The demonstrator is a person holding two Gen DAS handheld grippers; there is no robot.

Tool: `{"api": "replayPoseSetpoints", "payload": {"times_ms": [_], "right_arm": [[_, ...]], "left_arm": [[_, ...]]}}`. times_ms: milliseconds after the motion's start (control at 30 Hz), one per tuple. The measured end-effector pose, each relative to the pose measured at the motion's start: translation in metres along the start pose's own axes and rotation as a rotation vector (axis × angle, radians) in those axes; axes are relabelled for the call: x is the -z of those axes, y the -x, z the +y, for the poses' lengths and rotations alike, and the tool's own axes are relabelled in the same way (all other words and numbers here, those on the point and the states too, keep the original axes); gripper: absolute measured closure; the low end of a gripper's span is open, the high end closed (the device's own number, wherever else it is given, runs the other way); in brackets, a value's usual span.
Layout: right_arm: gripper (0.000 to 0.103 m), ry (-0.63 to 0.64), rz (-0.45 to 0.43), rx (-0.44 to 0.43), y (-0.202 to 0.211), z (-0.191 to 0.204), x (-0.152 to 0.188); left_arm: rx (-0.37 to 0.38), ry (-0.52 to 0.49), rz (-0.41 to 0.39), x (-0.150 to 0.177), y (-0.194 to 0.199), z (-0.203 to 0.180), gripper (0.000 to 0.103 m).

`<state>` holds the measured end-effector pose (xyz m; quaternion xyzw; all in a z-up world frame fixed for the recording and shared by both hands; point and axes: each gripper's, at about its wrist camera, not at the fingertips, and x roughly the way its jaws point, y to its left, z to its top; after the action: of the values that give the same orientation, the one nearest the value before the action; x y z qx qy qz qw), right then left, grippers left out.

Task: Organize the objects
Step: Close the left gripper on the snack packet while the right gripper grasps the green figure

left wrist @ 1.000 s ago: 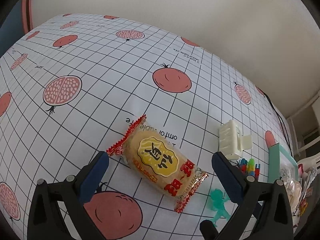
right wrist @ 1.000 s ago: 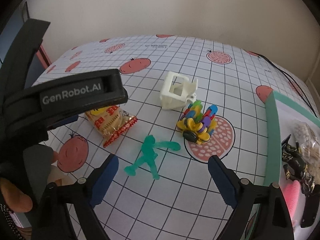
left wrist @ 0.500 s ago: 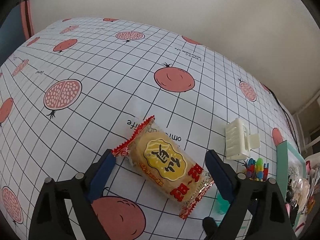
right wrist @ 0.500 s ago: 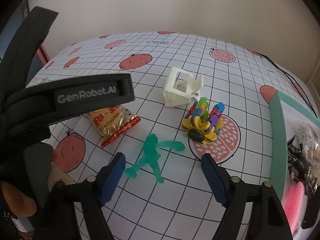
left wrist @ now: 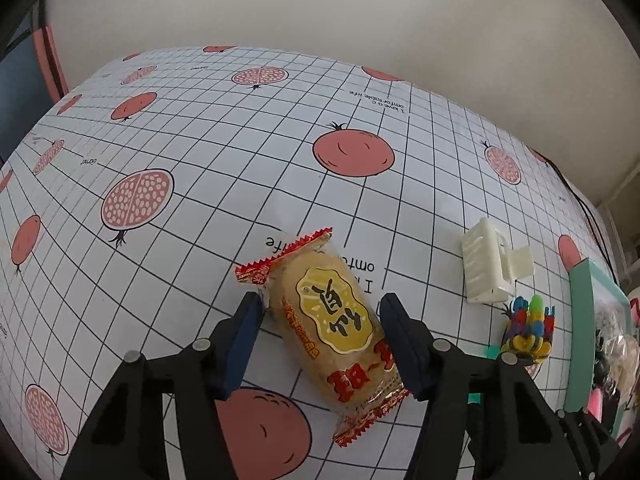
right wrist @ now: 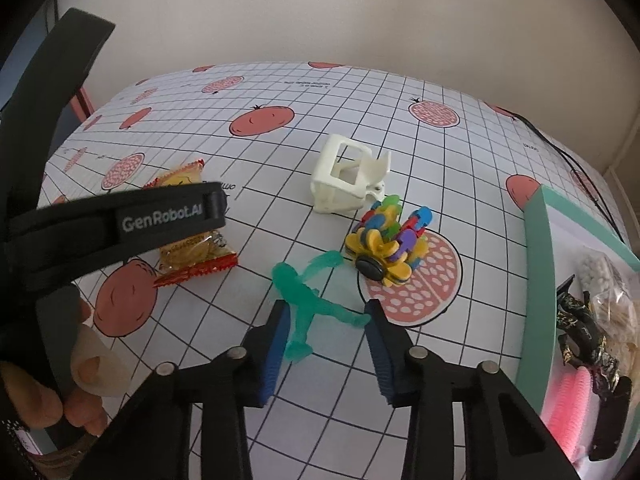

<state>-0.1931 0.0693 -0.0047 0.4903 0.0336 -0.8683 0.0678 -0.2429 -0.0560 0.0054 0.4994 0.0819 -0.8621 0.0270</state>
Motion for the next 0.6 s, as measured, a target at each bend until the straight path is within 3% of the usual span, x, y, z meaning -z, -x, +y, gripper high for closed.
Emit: {"api": "replayPoseSetpoints", "payload": {"times_ms": [233,300,600], "right_arm": [[0.068,-0.001,0.012,-0.009,0.002,-0.002,0.002],[0.085,-0.002,0.015,-0.004,0.002,-0.003,0.002],[0.09,-0.019,0.038,-0.042,0.006,-0.01,0.005]], "left_arm": [[-0.009,-0.028,0.019,0.004,0.002,-0.003,0.042],[-0.01,-0.035,0.026,0.005,0.002,-0.004,0.043],[-0.035,-0.088,0.057,0.013,0.007,-0.012,0.05]]}}
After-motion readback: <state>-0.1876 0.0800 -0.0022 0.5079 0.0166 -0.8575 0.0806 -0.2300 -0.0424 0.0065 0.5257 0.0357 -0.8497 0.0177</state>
